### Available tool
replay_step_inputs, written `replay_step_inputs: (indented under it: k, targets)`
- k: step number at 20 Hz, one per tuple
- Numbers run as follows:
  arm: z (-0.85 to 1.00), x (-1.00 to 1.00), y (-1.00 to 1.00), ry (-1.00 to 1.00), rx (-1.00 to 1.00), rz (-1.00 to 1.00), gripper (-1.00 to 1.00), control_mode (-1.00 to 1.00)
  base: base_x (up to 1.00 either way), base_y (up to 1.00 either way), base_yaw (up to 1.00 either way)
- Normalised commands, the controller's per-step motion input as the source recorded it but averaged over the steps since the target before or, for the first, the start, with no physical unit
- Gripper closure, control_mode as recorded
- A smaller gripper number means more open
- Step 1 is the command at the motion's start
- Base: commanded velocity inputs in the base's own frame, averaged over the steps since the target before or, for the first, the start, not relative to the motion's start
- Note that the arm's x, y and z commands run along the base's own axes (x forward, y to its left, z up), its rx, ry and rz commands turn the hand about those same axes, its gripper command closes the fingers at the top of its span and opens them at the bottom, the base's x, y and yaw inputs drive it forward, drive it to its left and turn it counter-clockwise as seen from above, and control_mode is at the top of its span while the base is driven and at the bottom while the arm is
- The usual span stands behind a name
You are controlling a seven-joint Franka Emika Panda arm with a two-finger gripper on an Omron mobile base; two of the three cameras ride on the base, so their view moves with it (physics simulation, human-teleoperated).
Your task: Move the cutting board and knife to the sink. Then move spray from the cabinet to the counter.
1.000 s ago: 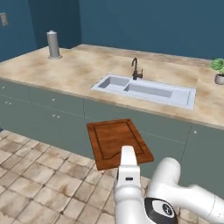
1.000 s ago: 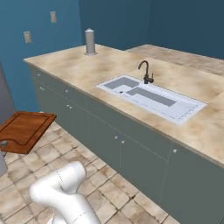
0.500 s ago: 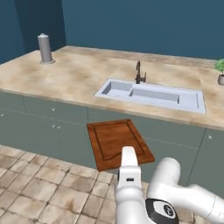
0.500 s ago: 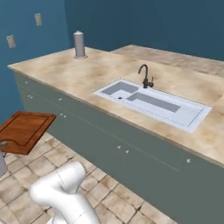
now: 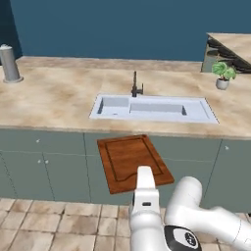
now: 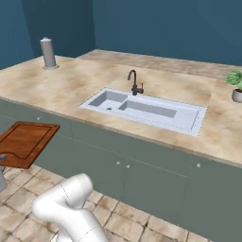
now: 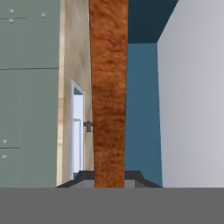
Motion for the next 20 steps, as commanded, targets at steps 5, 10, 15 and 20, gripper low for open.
replay_step_inputs:
  k: [5,10,15,20]
  targets:
    - [0.0,0.0,0.0,0.0,0.0,0.0,1.0,1.0,0.47,0.47,-0.35]
    - [0.0,0.0,0.0,0.0,0.0,0.0,1.0,1.0,0.48,0.47,-0.2]
    - [0.0,0.0,0.0,0.0,0.0,0.0,1.0,1.0,0.48,0.39,-0.06]
    - [0.0,0.0,0.0,0.0,0.0,0.0,1.0,1.0,0.62,0.35,-0.11]
